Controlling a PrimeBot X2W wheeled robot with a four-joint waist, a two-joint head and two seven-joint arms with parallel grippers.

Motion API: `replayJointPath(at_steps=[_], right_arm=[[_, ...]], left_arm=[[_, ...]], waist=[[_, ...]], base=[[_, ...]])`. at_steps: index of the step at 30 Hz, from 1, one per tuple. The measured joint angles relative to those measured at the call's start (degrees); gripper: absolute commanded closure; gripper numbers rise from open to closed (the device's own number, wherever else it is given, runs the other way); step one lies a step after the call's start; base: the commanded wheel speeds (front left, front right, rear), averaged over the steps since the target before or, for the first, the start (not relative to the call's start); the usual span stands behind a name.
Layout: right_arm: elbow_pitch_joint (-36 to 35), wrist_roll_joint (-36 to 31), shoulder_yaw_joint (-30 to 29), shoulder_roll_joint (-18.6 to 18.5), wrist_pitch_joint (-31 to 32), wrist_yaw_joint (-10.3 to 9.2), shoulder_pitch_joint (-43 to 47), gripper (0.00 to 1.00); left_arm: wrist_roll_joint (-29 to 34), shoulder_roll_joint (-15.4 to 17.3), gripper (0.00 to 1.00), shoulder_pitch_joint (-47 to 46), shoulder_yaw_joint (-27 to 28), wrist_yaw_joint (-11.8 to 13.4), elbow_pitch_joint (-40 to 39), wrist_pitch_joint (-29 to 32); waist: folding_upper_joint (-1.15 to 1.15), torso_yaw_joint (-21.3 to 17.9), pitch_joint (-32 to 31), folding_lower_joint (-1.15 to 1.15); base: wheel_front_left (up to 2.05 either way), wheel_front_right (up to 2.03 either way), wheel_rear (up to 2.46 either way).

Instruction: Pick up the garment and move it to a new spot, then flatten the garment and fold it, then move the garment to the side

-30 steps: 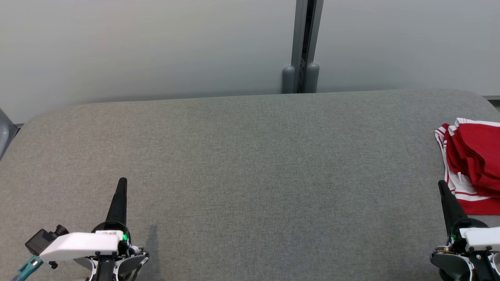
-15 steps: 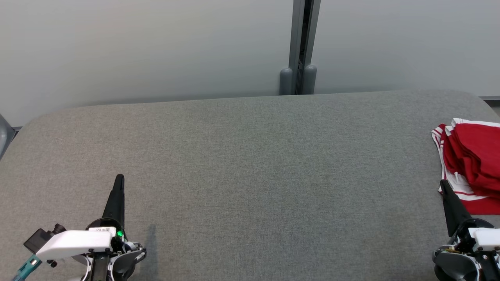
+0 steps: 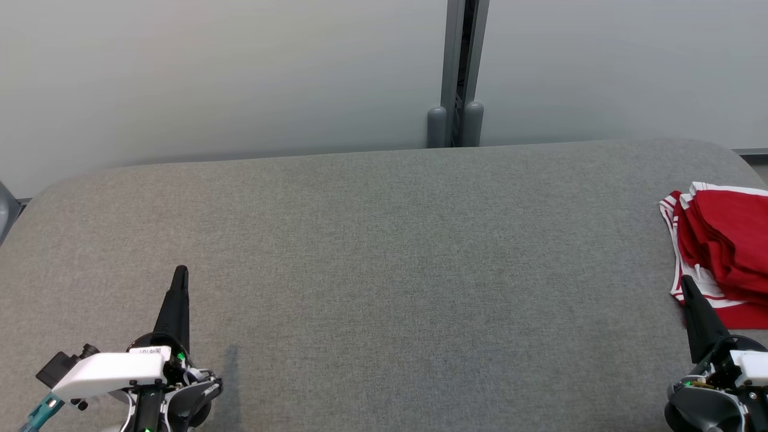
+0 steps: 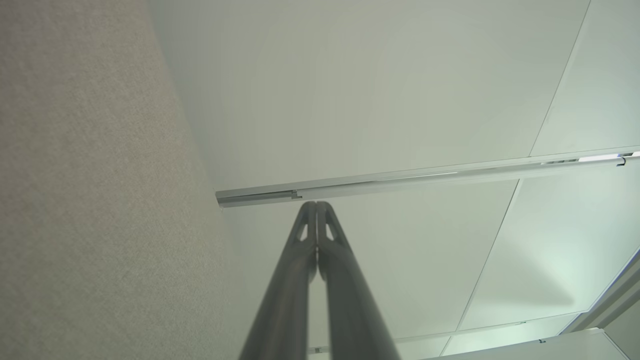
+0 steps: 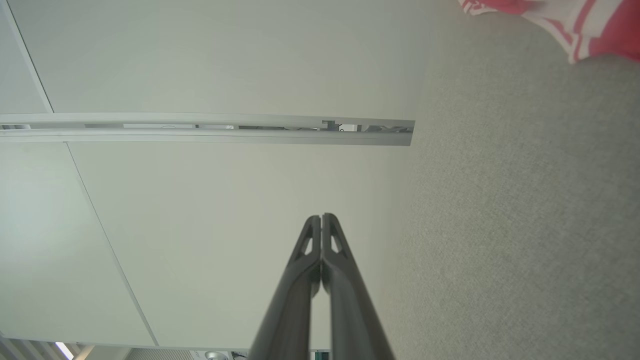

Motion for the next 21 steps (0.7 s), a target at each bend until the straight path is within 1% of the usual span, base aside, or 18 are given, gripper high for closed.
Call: replayJointPath(at_steps=[21], right_arm=[[0.01,0.00,0.00,0.00,0.00,0.00,-0.01,1.00]], left_arm=[[0.10,-0.20,1.00,-0.05,0.37,-0.15,0.02,0.24]], waist=[[0.00,0.00,0.00,0.00]], base=[[0.00,0.00,0.00]])
